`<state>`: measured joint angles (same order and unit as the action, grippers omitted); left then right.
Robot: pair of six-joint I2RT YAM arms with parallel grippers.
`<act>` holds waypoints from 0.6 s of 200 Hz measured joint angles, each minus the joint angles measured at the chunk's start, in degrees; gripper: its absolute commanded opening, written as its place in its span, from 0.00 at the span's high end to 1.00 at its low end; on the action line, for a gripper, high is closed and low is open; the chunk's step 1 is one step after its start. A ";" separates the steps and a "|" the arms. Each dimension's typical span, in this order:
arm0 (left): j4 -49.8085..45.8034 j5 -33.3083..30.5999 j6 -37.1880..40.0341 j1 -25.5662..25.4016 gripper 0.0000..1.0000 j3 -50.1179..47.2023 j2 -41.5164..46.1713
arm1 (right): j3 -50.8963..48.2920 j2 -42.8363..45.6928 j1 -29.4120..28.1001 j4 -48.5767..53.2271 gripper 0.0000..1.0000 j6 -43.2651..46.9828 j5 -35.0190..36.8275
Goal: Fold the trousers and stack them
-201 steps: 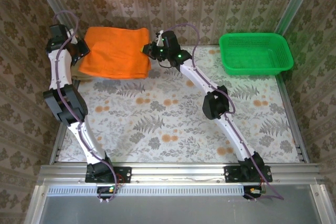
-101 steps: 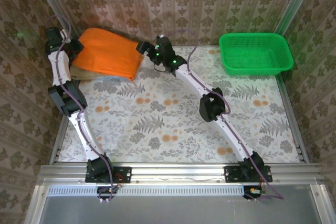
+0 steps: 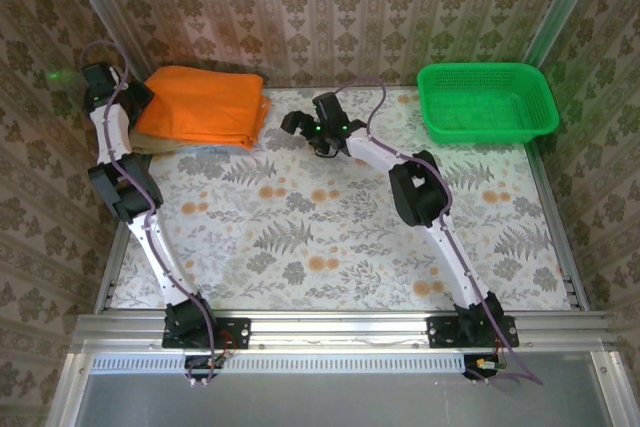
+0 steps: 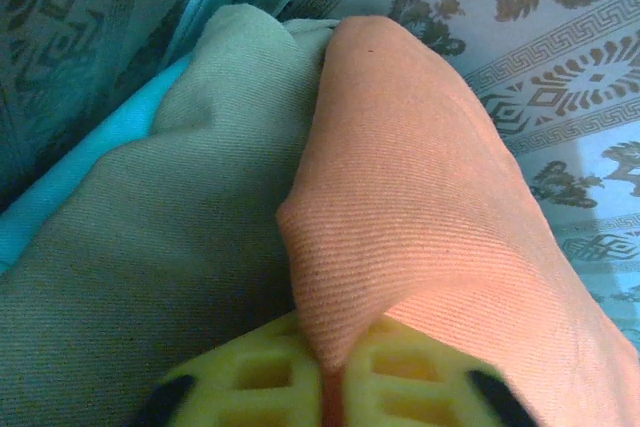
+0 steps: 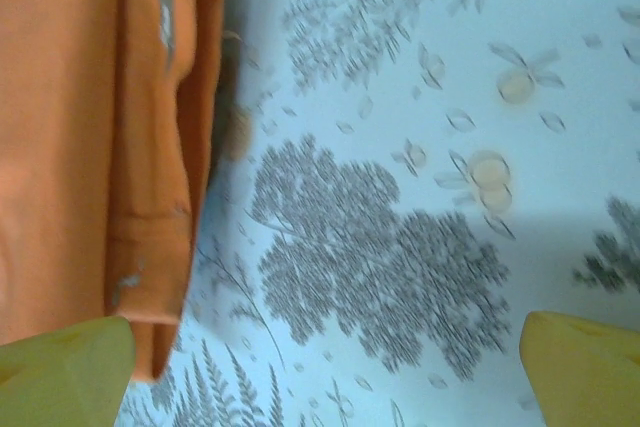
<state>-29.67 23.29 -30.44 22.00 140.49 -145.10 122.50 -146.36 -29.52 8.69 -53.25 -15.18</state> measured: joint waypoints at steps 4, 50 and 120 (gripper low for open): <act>-0.11 -0.13 0.00 0.04 0.46 0.72 -0.33 | -0.81 0.55 0.00 -0.04 0.00 0.20 -0.15; -2.03 -2.05 3.67 -1.03 0.00 4.96 0.70 | -4.00 7.58 0.00 3.37 0.00 5.51 -0.15; -1.66 -3.69 6.80 -6.08 0.00 -16.11 30.14 | -17.68 31.58 0.00 11.80 0.00 17.73 5.86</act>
<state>-31.33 19.59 -23.64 15.92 124.38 -114.96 104.81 -114.78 -29.52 20.49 -35.53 -9.32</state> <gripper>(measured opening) 0.997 0.999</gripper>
